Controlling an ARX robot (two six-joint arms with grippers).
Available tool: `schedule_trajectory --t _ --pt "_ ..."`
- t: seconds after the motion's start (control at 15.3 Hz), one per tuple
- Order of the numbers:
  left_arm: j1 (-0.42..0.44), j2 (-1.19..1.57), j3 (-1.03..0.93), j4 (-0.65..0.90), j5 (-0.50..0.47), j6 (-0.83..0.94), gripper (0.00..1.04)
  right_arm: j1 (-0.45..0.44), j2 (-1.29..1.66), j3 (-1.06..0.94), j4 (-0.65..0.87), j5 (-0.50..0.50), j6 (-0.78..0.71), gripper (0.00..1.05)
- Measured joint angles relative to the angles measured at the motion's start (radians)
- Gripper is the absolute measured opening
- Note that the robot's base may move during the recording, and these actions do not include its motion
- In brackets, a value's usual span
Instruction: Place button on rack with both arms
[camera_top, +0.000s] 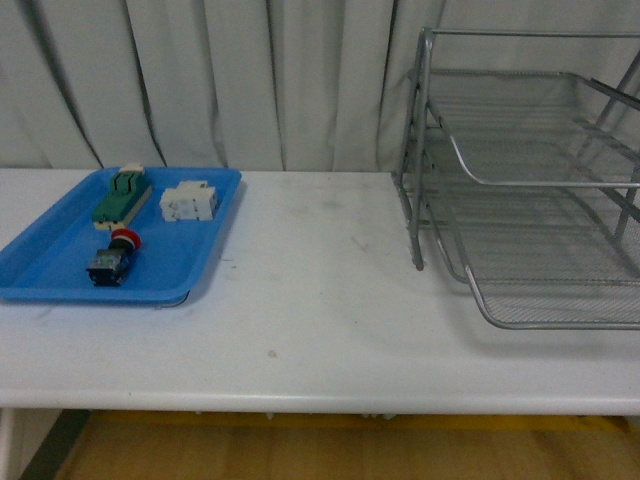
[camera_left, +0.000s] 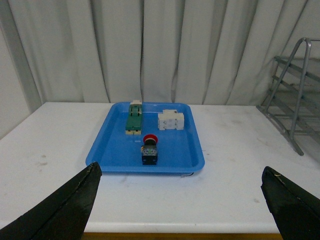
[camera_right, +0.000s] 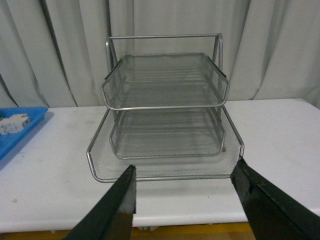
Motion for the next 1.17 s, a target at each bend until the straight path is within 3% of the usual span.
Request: schedule_trajectory --t 0.26,0.59,0.65,0.72,0.78,0.91,1.04,1.17 --pt "0.000 0.000 0.000 0.000 0.000 0.000 0.98 0.000 0.000 0.000 0.000 0.000 0.000 1.00" --pt "-0.011 0.011 0.010 -0.043 -0.032 -0.016 0.98 0.000 0.000 0.000 0.000 0.000 -0.001 0.98" --pt "-0.093 0.137 0.104 -0.245 -0.237 -0.105 0.98 0.000 0.000 0.000 -0.001 0.001 -0.002 0.98" --pt "-0.079 0.323 0.199 -0.292 -0.381 -0.207 0.98 0.000 0.000 0.000 0.000 -0.001 -0.002 0.98" --pt "0.009 0.421 0.241 -0.191 -0.412 -0.233 0.98 0.000 0.000 0.000 0.000 0.002 -0.002 0.98" --pt "0.190 0.713 0.343 0.109 -0.282 -0.203 0.98 0.000 0.000 0.000 0.000 0.001 -0.002 0.98" --pt "0.224 1.077 0.468 0.332 -0.201 -0.136 0.98 0.000 0.000 0.000 0.000 0.001 -0.002 0.98" --pt "0.204 1.390 0.655 0.399 -0.164 -0.063 0.98 0.000 0.000 0.000 0.000 0.001 -0.002 0.98"
